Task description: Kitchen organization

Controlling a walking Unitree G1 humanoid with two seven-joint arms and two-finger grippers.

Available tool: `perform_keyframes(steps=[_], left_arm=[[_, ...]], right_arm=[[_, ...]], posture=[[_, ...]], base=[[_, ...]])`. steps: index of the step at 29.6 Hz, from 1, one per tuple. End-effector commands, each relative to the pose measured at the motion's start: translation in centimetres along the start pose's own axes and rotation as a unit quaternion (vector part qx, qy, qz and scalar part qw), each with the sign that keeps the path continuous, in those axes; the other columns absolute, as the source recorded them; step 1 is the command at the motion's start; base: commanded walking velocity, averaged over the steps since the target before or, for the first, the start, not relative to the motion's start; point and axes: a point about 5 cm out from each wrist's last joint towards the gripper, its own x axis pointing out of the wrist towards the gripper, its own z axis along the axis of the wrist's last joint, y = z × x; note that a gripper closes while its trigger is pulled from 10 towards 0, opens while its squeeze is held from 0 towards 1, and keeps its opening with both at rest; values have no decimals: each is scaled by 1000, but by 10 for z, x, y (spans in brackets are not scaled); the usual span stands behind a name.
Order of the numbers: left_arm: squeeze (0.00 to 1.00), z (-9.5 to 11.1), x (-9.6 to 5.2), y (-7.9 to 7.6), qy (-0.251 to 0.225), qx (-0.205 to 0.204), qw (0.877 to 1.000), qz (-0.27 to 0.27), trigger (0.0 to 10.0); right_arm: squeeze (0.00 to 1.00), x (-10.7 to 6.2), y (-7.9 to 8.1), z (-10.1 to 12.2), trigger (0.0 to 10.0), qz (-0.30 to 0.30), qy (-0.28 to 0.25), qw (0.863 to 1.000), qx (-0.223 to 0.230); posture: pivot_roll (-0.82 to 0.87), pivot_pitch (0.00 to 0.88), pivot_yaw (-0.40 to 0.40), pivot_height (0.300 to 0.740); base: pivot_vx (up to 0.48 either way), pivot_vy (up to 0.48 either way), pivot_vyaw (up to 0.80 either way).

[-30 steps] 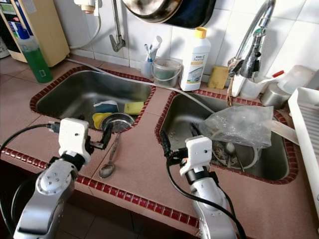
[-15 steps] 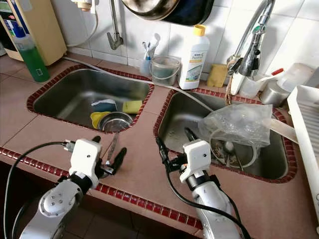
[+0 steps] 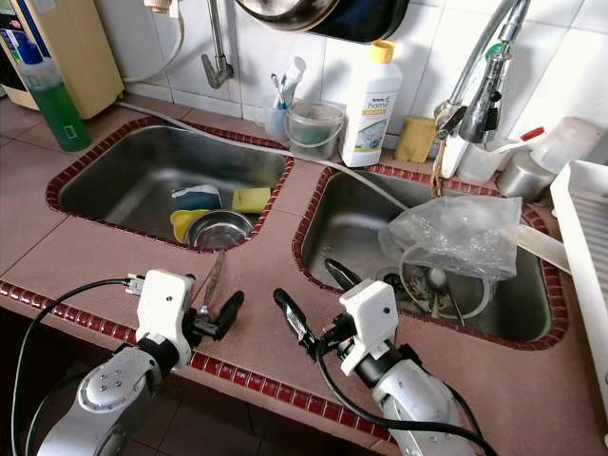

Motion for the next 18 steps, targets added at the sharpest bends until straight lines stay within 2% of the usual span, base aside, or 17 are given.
perform_keyframes(steps=[1, 6, 9, 18], left_arm=[[0, -1, 3, 1, 10, -8, 1000, 5, 10000], [0, 2, 10, -2, 17, -26, 999, 6, 10000], [0, 4, 12, -4, 17, -24, 1000, 5, 10000], [0, 3, 10, -8, 25, -23, 999, -12, 10000]], right_arm=[[0, -2, 4, 5, 10000, 15, -3, 1000, 7], [0, -8, 10, 9, 10000, 44, 10, 999, 22], [0, -12, 10, 9, 10000, 47, 20, 998, 26], [0, -28, 11, 8, 10000, 65, 60, 995, 34]], posture=[[-115, 121, -27, 740], [-129, 124, -24, 740], [-135, 126, -23, 740], [-159, 150, -25, 740]], base=[[0, 0, 0], [0, 0, 0], [0, 0, 0], [0, 0, 0]])
